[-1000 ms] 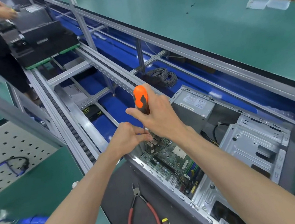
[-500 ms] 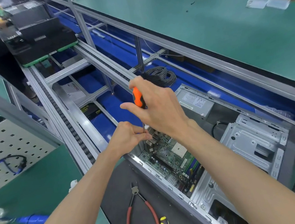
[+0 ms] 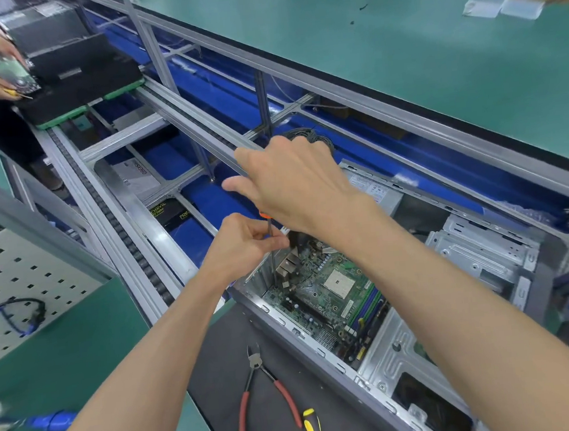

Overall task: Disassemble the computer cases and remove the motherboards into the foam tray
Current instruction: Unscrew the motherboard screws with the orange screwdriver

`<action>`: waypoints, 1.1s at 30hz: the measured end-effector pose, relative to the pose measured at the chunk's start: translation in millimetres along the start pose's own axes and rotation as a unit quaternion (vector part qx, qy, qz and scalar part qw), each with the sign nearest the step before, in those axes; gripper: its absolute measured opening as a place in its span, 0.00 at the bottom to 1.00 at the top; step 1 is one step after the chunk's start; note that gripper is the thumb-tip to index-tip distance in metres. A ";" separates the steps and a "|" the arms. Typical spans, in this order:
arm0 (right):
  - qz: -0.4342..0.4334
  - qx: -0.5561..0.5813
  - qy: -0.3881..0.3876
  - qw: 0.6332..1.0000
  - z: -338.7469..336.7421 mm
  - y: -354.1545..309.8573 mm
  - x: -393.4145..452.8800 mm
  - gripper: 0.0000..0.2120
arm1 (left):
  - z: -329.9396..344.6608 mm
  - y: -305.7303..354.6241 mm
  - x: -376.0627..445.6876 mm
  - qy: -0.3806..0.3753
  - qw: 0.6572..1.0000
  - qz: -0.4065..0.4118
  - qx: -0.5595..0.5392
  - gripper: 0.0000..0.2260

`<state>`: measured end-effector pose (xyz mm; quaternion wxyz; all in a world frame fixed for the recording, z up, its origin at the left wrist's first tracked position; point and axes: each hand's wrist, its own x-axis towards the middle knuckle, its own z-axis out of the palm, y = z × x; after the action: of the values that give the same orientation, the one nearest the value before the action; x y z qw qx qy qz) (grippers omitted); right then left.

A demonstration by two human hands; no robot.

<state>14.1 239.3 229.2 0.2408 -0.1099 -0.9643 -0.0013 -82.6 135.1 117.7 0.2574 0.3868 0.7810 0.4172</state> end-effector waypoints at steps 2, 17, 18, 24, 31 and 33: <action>-0.027 0.021 -0.014 0.999 0.8 0.9 -0.2 0.11 | 0.9 -1.5 0.2 0.003 1.000 -0.003 -0.020 0.10; -0.066 0.089 -0.068 0.992 -2.6 3.5 0.5 0.08 | -1.3 -10.5 -8.9 0.006 0.999 -0.003 -0.039 0.07; -0.073 0.139 -0.098 0.983 -6.7 6.0 0.7 0.11 | -1.3 -11.3 -9.7 0.005 0.999 -0.002 -0.041 0.08; -0.036 0.050 -0.069 0.996 -8.8 3.5 -3.2 0.16 | -1.2 -13.6 -11.5 0.006 1.000 0.011 -0.025 0.09; -0.095 0.169 -0.141 0.971 -17.0 10.7 1.5 0.12 | 0.3 -19.3 -11.2 -0.004 1.000 0.015 -0.003 0.15; -0.090 0.247 -0.169 0.950 -20.7 9.8 -1.5 0.18 | -0.1 -22.0 -12.9 -0.003 1.000 0.005 0.000 0.18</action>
<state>27.0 247.4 246.3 0.0931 0.0420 -0.9669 0.2338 -83.9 116.7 100.1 0.2579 0.3921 0.7783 0.4171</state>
